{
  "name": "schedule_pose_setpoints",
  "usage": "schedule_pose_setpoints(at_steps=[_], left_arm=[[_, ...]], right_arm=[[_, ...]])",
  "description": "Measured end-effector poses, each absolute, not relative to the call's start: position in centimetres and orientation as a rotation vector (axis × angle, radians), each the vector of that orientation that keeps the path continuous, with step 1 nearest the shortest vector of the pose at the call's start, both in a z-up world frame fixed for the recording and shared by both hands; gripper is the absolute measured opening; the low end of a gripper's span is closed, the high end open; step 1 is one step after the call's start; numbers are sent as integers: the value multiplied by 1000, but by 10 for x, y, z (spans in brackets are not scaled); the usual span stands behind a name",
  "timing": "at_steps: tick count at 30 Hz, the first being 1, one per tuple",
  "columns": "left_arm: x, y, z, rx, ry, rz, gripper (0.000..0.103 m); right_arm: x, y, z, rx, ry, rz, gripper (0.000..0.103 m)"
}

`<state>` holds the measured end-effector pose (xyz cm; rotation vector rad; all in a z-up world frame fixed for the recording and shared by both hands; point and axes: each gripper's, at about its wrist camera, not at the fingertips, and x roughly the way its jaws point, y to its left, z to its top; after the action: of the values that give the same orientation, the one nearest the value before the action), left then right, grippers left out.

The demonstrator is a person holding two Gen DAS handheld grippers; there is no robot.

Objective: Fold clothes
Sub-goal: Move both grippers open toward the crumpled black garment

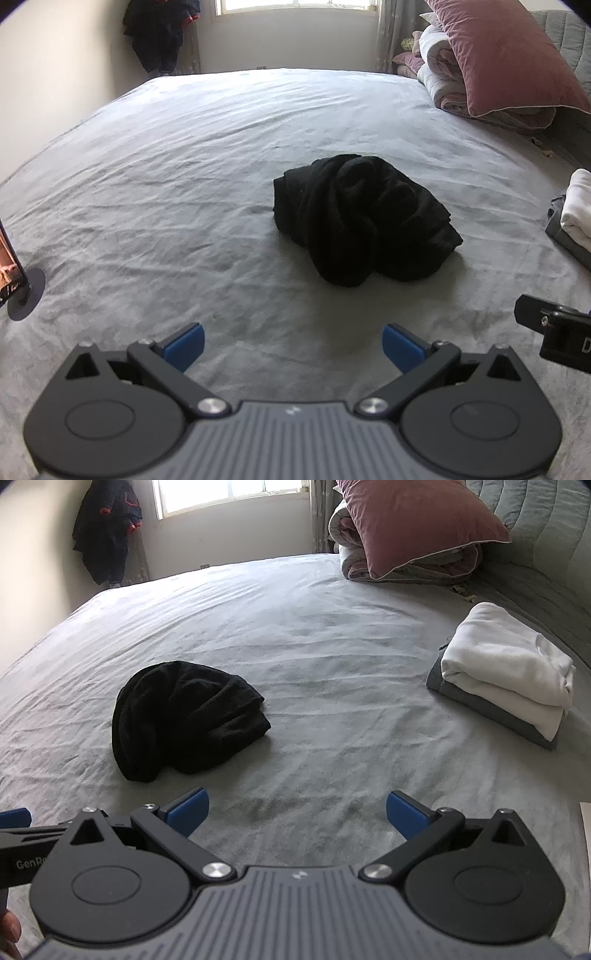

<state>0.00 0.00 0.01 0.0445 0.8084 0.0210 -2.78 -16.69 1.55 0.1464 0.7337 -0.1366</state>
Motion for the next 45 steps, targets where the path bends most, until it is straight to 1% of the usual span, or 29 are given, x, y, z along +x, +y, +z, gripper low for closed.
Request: schedule_pose_setpoints(at_steps=[7,32,45], left_arm=[[-9,3,1,37,798,8,103],[7,8,-13,57,865,38,103],[28,13,-42,71,944,76,103]], right_arm=[[-26,-167,12,150,748,-131,103],[-17,-162,-4,132,808,-134,103],[-8,-166,-25,114,906,-117,103]])
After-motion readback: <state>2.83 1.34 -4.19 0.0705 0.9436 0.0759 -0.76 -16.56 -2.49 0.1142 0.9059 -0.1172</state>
